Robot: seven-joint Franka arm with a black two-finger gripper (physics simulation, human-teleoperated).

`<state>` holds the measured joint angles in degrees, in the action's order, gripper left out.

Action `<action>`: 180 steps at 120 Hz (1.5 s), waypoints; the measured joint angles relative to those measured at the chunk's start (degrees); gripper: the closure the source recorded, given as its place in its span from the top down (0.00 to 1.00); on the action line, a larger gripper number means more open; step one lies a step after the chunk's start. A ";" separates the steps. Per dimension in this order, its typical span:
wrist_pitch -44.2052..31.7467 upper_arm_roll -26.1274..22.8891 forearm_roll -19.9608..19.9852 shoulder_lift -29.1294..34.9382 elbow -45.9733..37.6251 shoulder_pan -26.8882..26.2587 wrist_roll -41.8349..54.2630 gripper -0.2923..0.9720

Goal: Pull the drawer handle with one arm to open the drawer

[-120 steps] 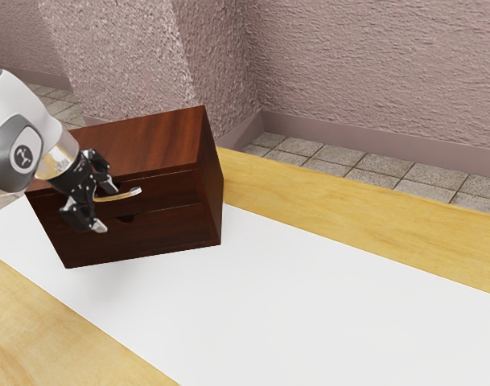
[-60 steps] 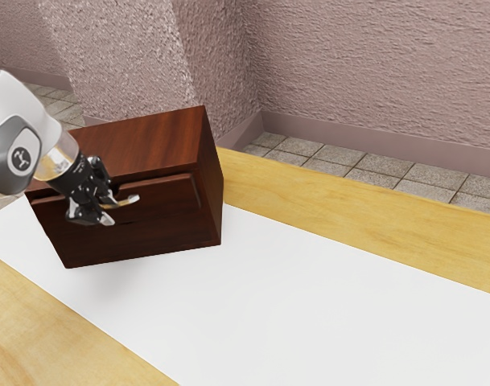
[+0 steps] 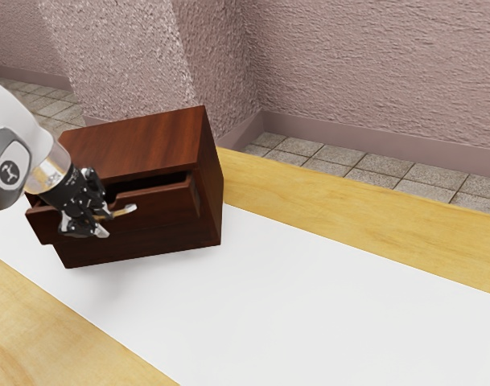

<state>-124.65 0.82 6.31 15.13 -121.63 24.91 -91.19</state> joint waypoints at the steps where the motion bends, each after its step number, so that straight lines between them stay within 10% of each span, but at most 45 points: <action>1: 0.00 0.00 0.00 0.10 -0.09 0.00 0.00 0.34; 180: -0.93 -3.36 1.40 18.19 -16.81 1.13 -0.11 0.33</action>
<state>-125.58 -2.54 7.71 33.33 -138.44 26.04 -91.29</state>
